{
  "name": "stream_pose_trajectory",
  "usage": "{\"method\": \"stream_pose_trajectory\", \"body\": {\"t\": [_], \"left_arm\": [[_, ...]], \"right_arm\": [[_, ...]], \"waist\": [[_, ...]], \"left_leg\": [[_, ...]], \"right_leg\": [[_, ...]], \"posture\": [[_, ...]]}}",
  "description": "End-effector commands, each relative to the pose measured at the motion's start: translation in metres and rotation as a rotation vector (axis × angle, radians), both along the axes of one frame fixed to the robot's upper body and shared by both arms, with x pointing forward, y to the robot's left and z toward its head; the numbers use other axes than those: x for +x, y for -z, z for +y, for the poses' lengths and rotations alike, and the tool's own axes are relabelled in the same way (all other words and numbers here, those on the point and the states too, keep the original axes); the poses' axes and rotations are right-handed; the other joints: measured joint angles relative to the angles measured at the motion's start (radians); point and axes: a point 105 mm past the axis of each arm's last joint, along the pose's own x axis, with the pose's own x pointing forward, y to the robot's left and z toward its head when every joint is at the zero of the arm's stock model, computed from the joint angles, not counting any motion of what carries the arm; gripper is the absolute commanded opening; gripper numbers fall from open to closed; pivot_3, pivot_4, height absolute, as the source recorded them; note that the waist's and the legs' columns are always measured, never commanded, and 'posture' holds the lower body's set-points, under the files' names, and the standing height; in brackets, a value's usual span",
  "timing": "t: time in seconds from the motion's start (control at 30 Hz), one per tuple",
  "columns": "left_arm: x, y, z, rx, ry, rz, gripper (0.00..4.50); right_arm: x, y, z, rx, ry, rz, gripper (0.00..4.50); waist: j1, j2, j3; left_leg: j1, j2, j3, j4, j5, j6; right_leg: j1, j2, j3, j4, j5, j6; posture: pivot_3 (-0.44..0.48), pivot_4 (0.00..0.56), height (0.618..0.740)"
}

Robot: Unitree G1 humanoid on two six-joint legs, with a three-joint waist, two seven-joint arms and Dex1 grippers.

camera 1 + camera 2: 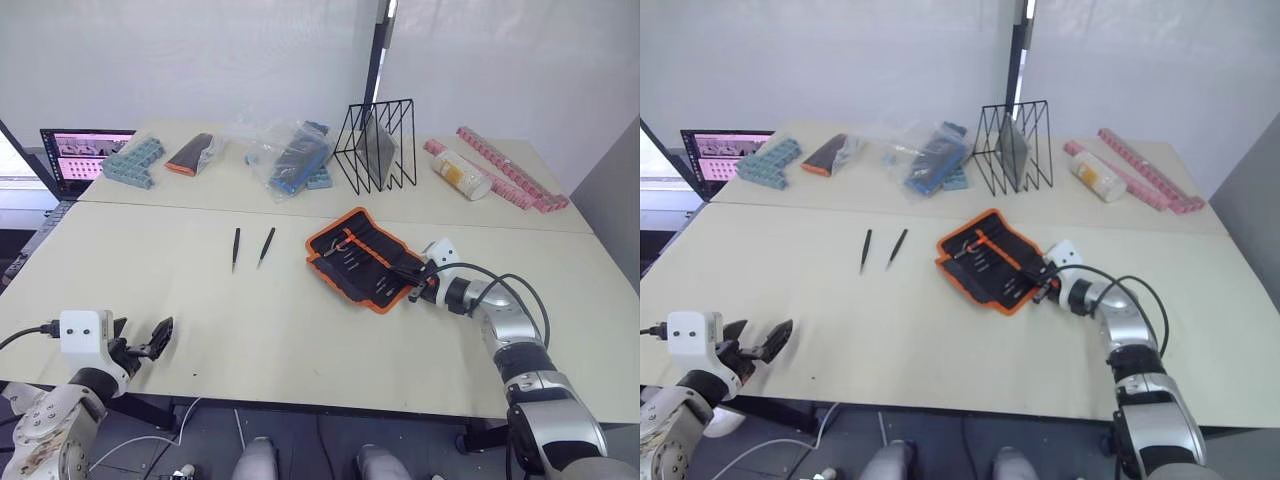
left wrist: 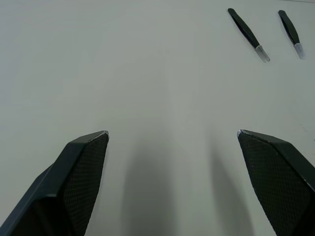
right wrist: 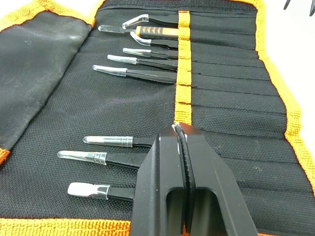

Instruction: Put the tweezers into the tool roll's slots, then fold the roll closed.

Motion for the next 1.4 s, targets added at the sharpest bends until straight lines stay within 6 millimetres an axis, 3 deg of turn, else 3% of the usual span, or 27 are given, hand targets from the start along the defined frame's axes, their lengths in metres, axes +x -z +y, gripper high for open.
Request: {"method": "stream_pose_trajectory", "body": {"t": [0.03,0.3,0.4,0.53,0.67,0.97,1.17,1.2,1.4], "left_arm": [[0.004,-0.009,-0.005,0.012,0.002,-0.054,4.45],[0.029,-0.019,-0.025,-0.064,-0.021,-0.101,4.45],[0.061,-0.037,-0.040,-0.090,-0.053,-0.130,4.45],[0.102,-0.045,-0.057,-0.089,-0.057,-0.088,4.45],[0.126,-0.049,-0.071,-0.079,-0.045,-0.073,4.45],[0.167,-0.025,-0.094,-0.024,0.014,0.025,4.45],[0.176,-0.010,-0.094,-0.013,0.008,0.076,4.45],[0.176,-0.007,-0.094,-0.014,0.012,0.085,3.90],[0.179,0.000,-0.091,-0.004,0.021,0.115,1.95]], "right_arm": [[-0.003,0.015,-0.014,-0.037,0.042,0.052,0.00],[-0.004,0.016,-0.016,-0.036,0.051,0.054,0.00],[-0.004,0.016,-0.016,-0.034,0.054,0.052,0.00],[-0.005,0.016,-0.015,-0.033,0.054,0.050,0.00],[-0.006,0.015,-0.014,-0.029,0.052,0.049,0.00],[-0.008,0.015,-0.015,-0.027,0.066,0.044,0.00],[-0.011,0.017,-0.016,-0.027,0.072,0.044,0.00],[-0.012,0.017,-0.016,-0.027,0.073,0.043,0.00],[-0.014,0.018,-0.014,-0.025,0.077,0.044,0.00]], "waist": [[0.000,0.000,0.000],[0.003,0.000,0.000],[0.009,-0.001,-0.001],[0.009,-0.002,-0.001],[0.008,-0.002,-0.001],[0.015,-0.002,-0.001],[0.020,-0.002,-0.001],[0.020,-0.001,-0.001],[0.024,0.000,-0.002]], "left_leg": [[0.000,0.000,0.000,0.000,0.000,0.000],[0.000,0.000,0.000,0.000,0.000,0.000],[0.000,0.000,-0.001,0.001,0.000,0.000],[0.000,-0.001,-0.001,0.002,0.000,0.000],[0.000,-0.001,-0.001,0.000,0.000,0.000],[-0.001,-0.001,-0.001,0.000,0.000,0.000],[-0.001,-0.001,-0.001,0.000,0.000,0.000],[-0.001,-0.001,-0.001,0.000,0.000,0.000],[-0.001,-0.002,-0.001,0.000,0.000,0.000]], "right_leg": [[0.000,0.000,0.000,0.000,0.000,0.000],[0.000,0.000,0.000,0.000,0.000,0.000],[0.000,0.000,0.000,0.000,0.000,0.000],[0.001,0.000,0.000,0.000,0.000,0.001],[0.000,0.000,0.000,0.000,0.001,0.001],[-0.001,0.000,0.000,0.000,0.001,0.001],[-0.001,0.000,0.000,0.000,0.001,0.001],[-0.001,0.000,0.000,0.000,0.001,0.001],[0.000,0.000,0.000,0.000,0.001,0.001]], "posture": [[0.000,0.150,0.735],[0.000,0.150,0.735],[0.000,0.150,0.735],[0.000,0.150,0.735],[0.000,0.150,0.735],[0.000,0.150,0.735],[0.000,0.150,0.735],[0.000,0.150,0.735],[0.000,0.150,0.735]]}}
